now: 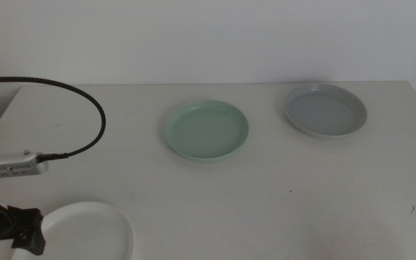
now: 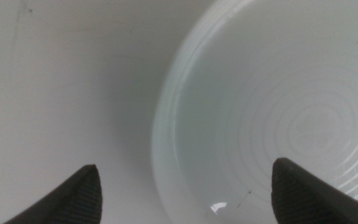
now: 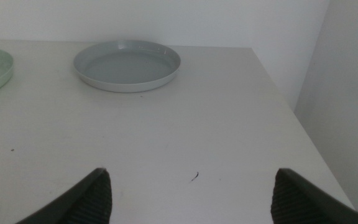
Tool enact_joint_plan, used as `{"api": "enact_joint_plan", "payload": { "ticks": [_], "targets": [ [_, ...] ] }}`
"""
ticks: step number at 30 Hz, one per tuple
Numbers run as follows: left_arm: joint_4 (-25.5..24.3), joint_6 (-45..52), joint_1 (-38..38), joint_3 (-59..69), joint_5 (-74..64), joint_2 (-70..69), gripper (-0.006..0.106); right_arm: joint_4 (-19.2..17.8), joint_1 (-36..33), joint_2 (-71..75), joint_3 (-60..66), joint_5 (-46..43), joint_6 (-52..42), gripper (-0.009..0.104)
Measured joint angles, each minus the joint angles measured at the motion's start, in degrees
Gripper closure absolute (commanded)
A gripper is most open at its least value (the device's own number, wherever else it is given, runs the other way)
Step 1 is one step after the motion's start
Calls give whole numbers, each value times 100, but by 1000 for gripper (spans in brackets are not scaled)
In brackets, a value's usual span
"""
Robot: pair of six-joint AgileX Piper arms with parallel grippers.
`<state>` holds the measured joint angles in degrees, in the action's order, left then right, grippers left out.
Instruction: Stack the three bowls on top of each other.
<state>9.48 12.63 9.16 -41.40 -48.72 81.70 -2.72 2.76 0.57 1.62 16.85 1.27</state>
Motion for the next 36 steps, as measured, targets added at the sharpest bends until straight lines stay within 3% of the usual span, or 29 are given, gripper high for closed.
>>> {"api": "enact_joint_plan", "payload": {
  "ticks": [13, 15, 22, 26, 36],
  "targets": [
    [227, 255, 102, 0, 301, 822, -2, 0, 0, 0, 0, 0, 0, 30],
    [227, 268, 102, 0, 316, 917, 7, 0, 0, 0, 0, 0, 0, 30],
    [234, 268, 102, -21, 393, 1062, 71, 0, 0, 0, 0, 0, 0, 30],
    [282, 268, 102, -28, 401, 1078, 100, 0, 0, 0, 0, 0, 0, 30],
    [711, 8, 115, -262, -262, 624, 100, 0, 0, 0, 0, 0, 0, 30]
  ]
}}
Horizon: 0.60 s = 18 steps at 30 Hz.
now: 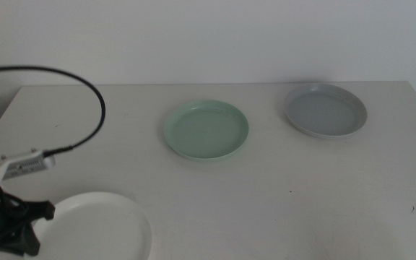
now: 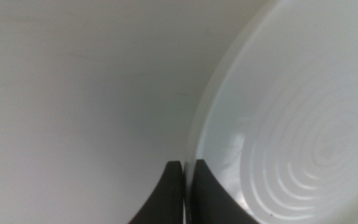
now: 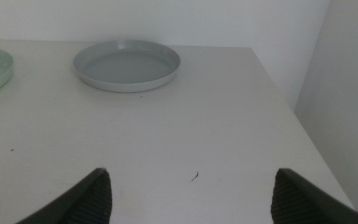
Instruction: Stack the three bowls on top of each other.
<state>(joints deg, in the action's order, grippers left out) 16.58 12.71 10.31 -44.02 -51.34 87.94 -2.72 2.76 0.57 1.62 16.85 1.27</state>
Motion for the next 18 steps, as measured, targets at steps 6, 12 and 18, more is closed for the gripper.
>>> {"api": "enact_joint_plan", "payload": {
  "ticks": [6, 12, 18],
  "targets": [
    [685, -65, -592, -508, -311, -236, 100, 0, 0, 0, 0, 0, 0, 30],
    [877, -631, -1901, -1362, -267, 144, 100, 0, 0, 0, 0, 0, 0, 30],
    [890, -1007, -2896, -2113, -217, 909, 100, 0, 0, 0, 0, 0, 0, 30]
  ]
}}
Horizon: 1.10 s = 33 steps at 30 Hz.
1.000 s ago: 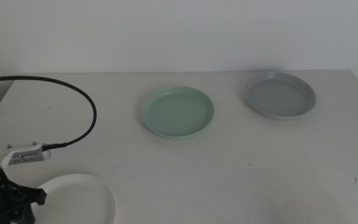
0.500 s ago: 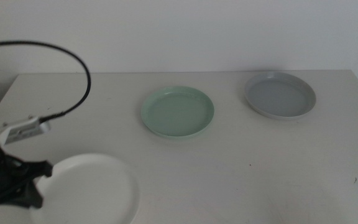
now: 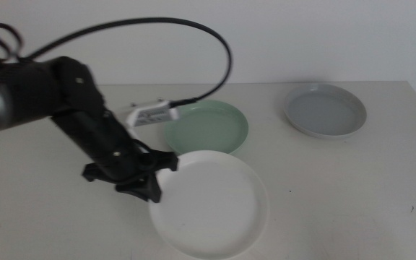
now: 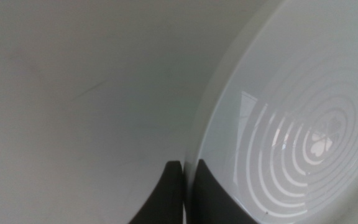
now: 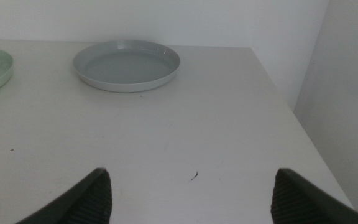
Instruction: Stack the three bowls on top of each other.
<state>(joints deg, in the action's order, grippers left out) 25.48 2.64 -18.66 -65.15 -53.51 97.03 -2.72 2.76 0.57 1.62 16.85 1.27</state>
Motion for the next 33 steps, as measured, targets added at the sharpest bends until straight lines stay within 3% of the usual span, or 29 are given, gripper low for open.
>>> {"api": "enact_joint_plan", "payload": {
  "ticks": [7, 17, 20, 24, 29, 31, 33],
  "targets": [
    [79, -125, -586, -415, 186, 722, 100, 0, 0, 0, 0, 0, 0, 30],
    [128, -126, -647, -447, 791, 1289, 100, 0, 0, 0, 0, 0, 0, 30],
    [146, -115, -647, -452, 897, 1375, 95, 0, 0, 0, 0, 0, 0, 30],
    [102, -115, -658, -452, 969, 1429, 71, 0, 0, 0, 0, 0, 0, 30],
    [111, -13, -658, -472, 917, 1396, 13, 0, 0, 0, 0, 0, 0, 30],
    [125, 93, -658, -472, 839, 1339, -5, 0, 0, 0, 0, 0, 0, 30],
    [125, 137, -637, -472, 699, 1236, -4, 0, 0, 0, 0, 0, 0, 30]
  ]
}}
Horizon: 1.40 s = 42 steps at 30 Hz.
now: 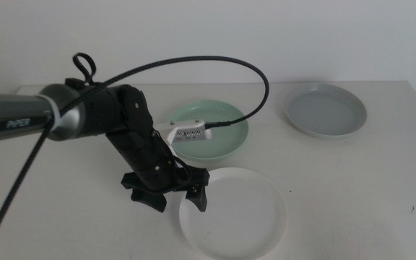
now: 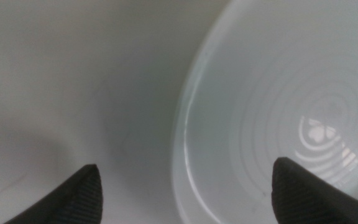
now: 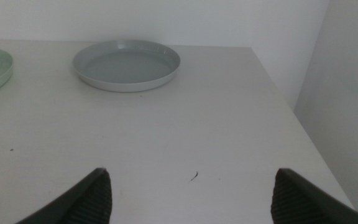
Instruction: Stack the three bowls on top of each other.
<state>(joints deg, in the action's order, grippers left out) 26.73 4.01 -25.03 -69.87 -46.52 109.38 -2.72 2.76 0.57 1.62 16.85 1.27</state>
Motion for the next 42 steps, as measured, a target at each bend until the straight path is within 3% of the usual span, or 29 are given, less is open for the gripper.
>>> {"api": "enact_joint_plan", "payload": {
  "ticks": [7, 15, 19, 37, 42],
  "targets": [
    [-278, -259, 279, -29, -20, -1023, -4, 0, 0, 0, 0, 0, 0, 30],
    [-1759, -1074, 331, -668, 836, -1353, -4, 0, 0, 0, 0, 0, 0, 30],
    [-2209, -1363, 352, -890, 1316, -990, -4, 0, 0, 0, 0, 0, 0, 30],
    [-2312, -1420, 458, -2007, 2432, 1526, -4, 0, 0, 0, 0, 0, 0, 30],
    [-2347, -1420, 468, -2035, 2576, 1683, 11, 0, 0, 0, 0, 0, 0, 30]
  ]
}}
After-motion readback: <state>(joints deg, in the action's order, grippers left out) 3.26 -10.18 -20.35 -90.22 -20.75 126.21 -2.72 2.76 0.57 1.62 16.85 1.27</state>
